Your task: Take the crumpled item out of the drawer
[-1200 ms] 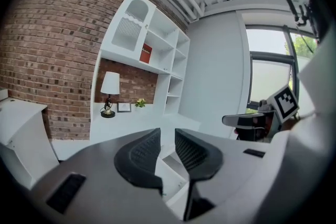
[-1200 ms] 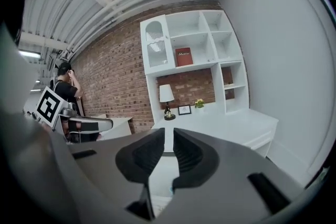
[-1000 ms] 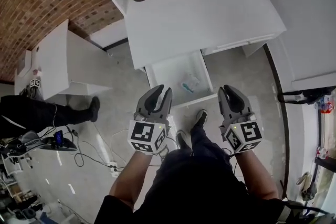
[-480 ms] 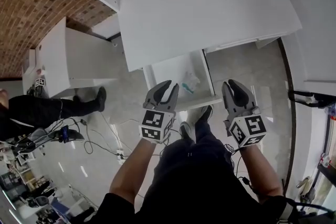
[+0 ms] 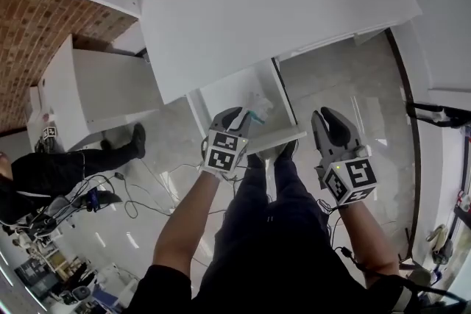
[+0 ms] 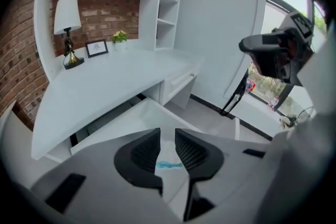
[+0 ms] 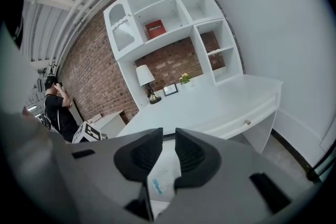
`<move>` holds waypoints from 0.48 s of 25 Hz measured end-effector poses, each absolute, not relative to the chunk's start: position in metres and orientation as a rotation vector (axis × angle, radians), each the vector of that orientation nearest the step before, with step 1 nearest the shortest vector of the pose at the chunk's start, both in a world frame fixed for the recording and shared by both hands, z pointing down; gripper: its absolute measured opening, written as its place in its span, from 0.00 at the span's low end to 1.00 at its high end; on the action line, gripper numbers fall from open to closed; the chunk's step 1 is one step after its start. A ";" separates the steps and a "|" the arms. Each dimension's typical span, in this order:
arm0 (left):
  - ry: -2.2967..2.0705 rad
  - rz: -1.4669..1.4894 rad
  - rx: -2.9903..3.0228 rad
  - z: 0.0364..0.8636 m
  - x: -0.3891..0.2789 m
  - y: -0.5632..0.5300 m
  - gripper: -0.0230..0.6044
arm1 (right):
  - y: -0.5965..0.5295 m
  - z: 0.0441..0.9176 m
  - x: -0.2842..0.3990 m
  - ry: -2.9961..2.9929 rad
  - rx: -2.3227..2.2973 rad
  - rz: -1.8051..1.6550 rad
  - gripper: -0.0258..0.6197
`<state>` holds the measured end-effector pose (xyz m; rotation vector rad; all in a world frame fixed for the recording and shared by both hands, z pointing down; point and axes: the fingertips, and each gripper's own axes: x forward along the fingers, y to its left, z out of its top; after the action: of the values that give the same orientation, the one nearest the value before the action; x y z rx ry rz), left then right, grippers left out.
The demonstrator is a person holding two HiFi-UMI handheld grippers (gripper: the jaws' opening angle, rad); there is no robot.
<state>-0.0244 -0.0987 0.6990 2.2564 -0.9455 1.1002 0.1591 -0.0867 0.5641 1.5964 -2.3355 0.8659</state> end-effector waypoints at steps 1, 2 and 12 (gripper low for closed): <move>-0.914 1.128 2.248 0.712 -0.023 -0.098 0.17 | -0.085 0.567 0.161 -2.321 1.605 0.865 0.15; -0.882 1.152 2.238 0.726 -0.022 -0.098 0.17 | -0.083 0.570 0.162 -2.309 1.612 0.864 0.15; -0.661 1.393 2.149 0.837 -0.025 -0.092 0.29 | -0.055 0.603 0.145 -2.224 1.660 0.930 0.15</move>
<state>-0.0255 -0.0919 0.8368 2.1487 -0.6611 1.3932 0.1452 -0.0554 0.6027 1.6604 -2.2244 0.9304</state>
